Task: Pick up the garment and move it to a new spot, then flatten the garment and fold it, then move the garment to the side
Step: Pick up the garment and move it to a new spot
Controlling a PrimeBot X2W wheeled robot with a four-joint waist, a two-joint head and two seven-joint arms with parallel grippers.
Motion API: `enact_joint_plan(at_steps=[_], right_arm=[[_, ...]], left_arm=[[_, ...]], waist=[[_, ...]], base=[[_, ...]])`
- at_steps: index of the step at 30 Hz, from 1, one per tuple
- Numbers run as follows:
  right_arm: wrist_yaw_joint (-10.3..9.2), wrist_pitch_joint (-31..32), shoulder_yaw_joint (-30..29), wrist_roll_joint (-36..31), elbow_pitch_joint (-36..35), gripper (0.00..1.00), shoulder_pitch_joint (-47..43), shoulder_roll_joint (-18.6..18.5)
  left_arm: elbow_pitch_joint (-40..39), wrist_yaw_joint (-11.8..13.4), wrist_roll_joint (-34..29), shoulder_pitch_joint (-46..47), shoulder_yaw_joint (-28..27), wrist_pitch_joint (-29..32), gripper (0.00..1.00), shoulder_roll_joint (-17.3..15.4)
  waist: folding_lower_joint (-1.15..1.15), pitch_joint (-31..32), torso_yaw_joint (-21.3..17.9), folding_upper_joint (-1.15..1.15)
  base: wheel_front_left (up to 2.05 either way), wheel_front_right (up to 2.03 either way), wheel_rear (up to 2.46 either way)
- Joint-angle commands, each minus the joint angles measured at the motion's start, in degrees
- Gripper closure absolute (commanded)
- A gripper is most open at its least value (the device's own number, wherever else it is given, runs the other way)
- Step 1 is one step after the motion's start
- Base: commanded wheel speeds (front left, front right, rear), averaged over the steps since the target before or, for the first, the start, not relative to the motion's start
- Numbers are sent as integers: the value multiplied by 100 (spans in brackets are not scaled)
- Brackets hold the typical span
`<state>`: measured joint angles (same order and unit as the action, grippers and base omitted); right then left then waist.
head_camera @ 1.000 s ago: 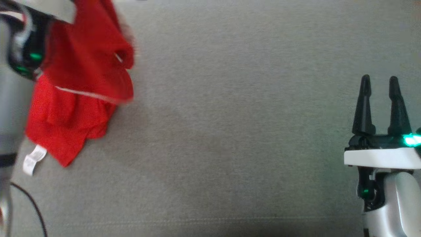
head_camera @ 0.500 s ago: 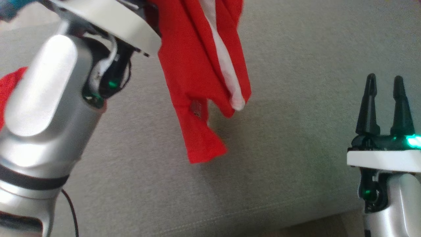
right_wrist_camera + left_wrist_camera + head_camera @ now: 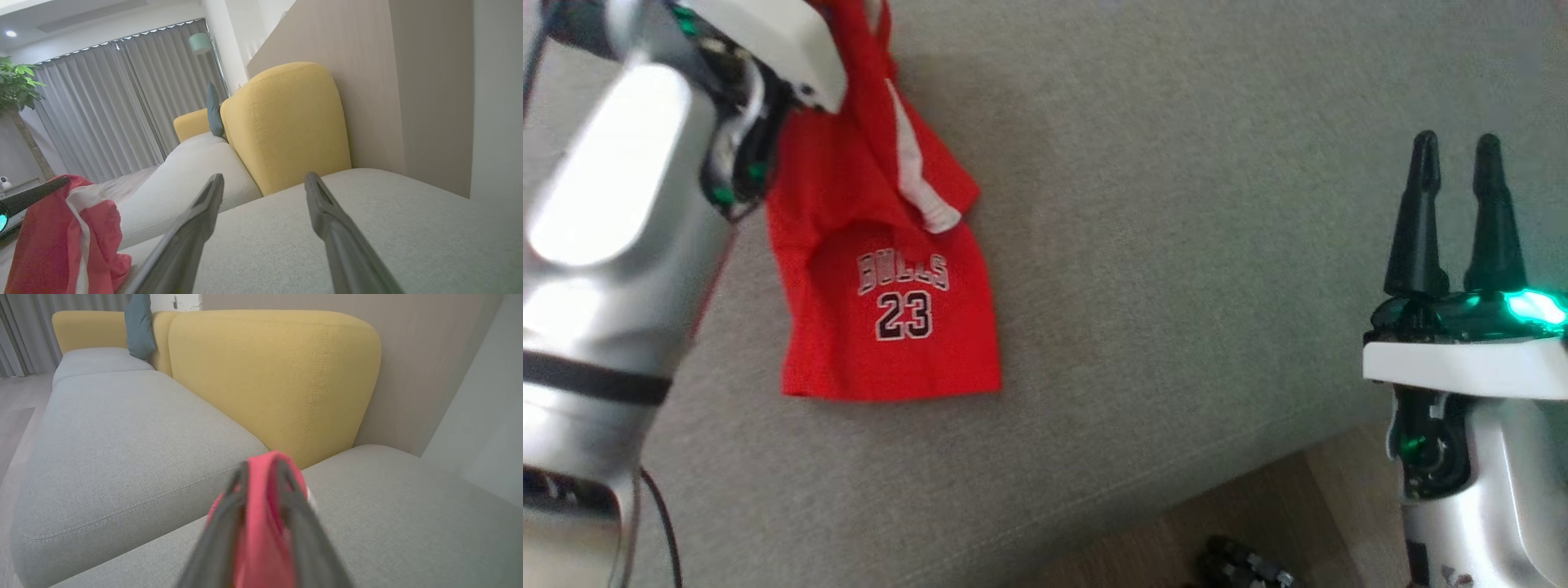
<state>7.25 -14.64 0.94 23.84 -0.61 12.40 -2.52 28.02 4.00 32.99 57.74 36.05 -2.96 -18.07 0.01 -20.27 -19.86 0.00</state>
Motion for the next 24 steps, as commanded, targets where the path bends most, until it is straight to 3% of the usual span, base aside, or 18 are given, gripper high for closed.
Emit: enact_joint_plan(at_steps=[1,7,14,19,24], right_arm=[[24,-36,151,59,-215,0,130,-36],[24,-36,152,-32,-186,0,112,-36],[24,-36,-30,-413,-68,0,86,-36],[24,-36,-105,-620,18,0,35,-36],[24,-36,-108,-849,123,0,-117,-36]], left_arm=[[97,-62,-82,480,-197,-78,0,-227],[917,-288,-91,787,-259,-563,0,-252],[931,-409,-26,475,-319,-1015,0,-275],[582,-318,-1,-82,-416,-1152,0,-314],[-215,-8,-96,-1159,-589,-1198,0,-373]], waist=[[-1,-219,-210,0],[-1,-125,78,0],[-1,230,832,0],[-1,509,1292,0],[-1,841,1793,0]], base=[[0,0,0],[0,0,0],[0,0,0],[0,0,0],[0,0,0]])
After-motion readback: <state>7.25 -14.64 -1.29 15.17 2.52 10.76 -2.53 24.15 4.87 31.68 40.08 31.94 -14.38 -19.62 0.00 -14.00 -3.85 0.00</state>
